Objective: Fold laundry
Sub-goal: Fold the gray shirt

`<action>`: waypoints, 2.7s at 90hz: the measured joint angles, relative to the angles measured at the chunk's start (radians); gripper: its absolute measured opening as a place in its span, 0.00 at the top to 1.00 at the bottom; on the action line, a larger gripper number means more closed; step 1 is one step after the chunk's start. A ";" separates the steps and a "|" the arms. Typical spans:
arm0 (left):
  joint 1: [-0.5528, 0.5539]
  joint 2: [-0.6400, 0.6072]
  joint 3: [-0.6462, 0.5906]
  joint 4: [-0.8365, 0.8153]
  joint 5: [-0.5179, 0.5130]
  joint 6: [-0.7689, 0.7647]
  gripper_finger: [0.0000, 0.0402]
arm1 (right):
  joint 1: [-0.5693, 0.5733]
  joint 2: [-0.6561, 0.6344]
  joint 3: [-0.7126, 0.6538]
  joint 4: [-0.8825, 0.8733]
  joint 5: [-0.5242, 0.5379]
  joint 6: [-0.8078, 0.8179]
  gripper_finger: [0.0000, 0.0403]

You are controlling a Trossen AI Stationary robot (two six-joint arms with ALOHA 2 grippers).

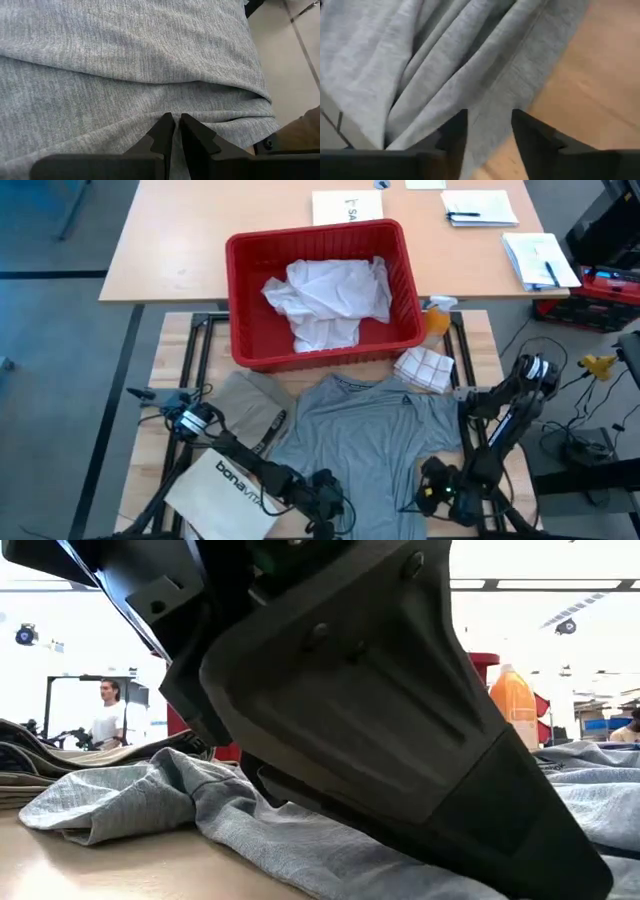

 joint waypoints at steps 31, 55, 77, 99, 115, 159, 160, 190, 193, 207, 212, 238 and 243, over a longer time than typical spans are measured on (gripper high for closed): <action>0.000 0.000 0.000 0.002 0.002 0.007 0.94 | -0.050 0.058 0.027 -0.006 -0.070 -0.011 0.58; 0.001 0.000 -0.001 0.001 0.015 0.014 0.94 | -0.049 0.072 0.025 -0.029 -0.087 -0.026 0.90; 0.001 0.000 -0.001 0.001 0.016 0.020 0.94 | -0.042 0.044 0.021 -0.052 -0.101 -0.055 0.99; 0.000 0.000 -0.001 0.001 0.017 0.024 0.94 | 0.030 -0.110 0.015 -0.264 -0.142 -0.009 1.00; 0.001 0.000 -0.001 0.002 0.019 0.027 0.94 | 0.059 -0.157 0.017 -0.317 -0.160 0.002 1.00; -0.003 -0.096 -0.008 -0.138 0.032 0.071 0.94 | 0.071 -0.159 0.030 -0.331 -0.223 -0.031 1.00; -0.003 -0.101 -0.008 -0.139 0.031 0.075 0.94 | 0.071 -0.159 0.031 -0.332 -0.225 -0.035 1.00; -0.009 -0.124 -0.021 -0.235 0.024 0.082 0.94 | 0.079 -0.178 0.033 -0.400 -0.347 -0.055 1.00; -0.009 -0.121 -0.021 -0.228 0.022 0.072 0.94 | 0.080 -0.185 0.033 -0.398 -0.343 -0.056 1.00; -0.008 -0.106 -0.029 -0.220 0.019 0.043 0.94 | 0.080 -0.219 0.034 -0.413 -0.334 -0.070 1.00; -0.007 -0.106 -0.031 -0.221 0.018 0.036 0.94 | 0.080 -0.232 0.034 -0.413 -0.326 -0.071 1.00; -0.004 -0.104 -0.026 -0.081 0.016 0.035 0.94 | 0.078 -0.237 0.035 -0.428 -0.308 -0.079 1.00; -0.009 -0.104 -0.026 -0.041 0.009 0.035 0.94 | 0.077 -0.237 0.035 -0.424 -0.305 -0.081 1.00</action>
